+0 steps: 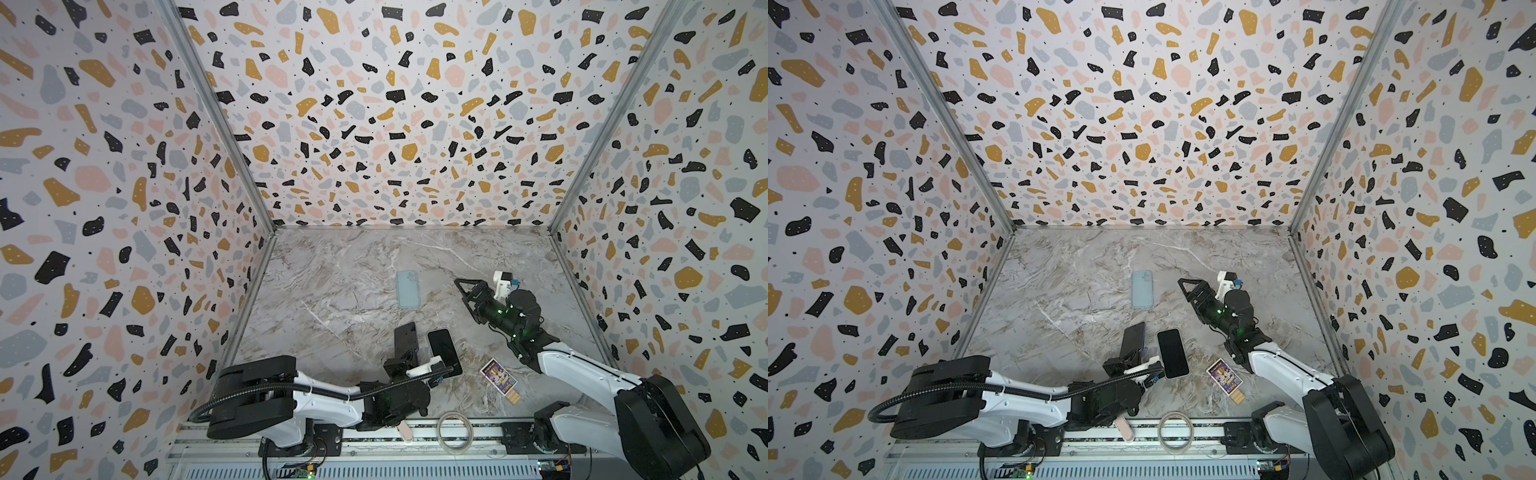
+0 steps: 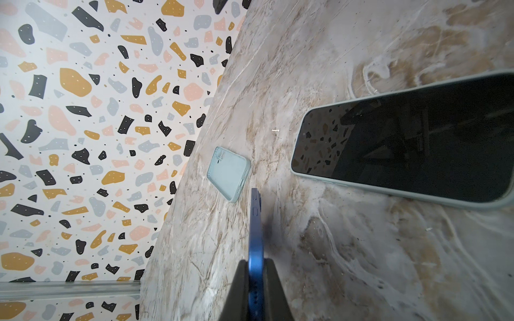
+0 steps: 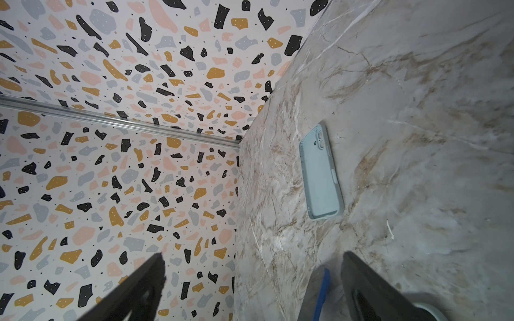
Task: Take the phone out of the phone case
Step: Place the phone at the center of the table.
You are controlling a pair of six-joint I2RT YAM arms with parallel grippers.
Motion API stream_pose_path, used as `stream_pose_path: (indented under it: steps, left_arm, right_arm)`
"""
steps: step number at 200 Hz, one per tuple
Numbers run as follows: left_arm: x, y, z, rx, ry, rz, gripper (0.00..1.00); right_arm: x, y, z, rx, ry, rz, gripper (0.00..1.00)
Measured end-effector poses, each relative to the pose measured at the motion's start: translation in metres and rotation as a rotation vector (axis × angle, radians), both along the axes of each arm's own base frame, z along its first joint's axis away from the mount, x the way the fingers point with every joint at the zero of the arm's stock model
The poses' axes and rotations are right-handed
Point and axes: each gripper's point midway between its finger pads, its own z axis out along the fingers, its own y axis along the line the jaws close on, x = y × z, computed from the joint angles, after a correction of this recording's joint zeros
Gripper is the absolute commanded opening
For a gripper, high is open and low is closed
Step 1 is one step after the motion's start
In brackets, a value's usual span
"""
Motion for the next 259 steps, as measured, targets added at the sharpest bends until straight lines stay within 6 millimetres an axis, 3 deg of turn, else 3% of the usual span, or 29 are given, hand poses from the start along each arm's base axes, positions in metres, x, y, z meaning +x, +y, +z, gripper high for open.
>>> stream_pose_path:
  steps: [94,179,259]
  left_arm:
    - [-0.001,-0.005,-0.012,0.012,-0.009,-0.019,0.0]
    - [-0.007,-0.005,-0.024,0.031,0.016,-0.024,0.32]
    - [-0.011,-0.007,-0.025,0.017,0.027,-0.025,0.41]
  right_arm:
    - [-0.001,0.004,-0.004,0.023,-0.002,0.023,0.99]
    - [-0.003,0.005,-0.003,0.039,-0.002,0.028,0.99]
    - [-0.006,-0.001,-0.012,0.036,0.019,0.017,0.99]
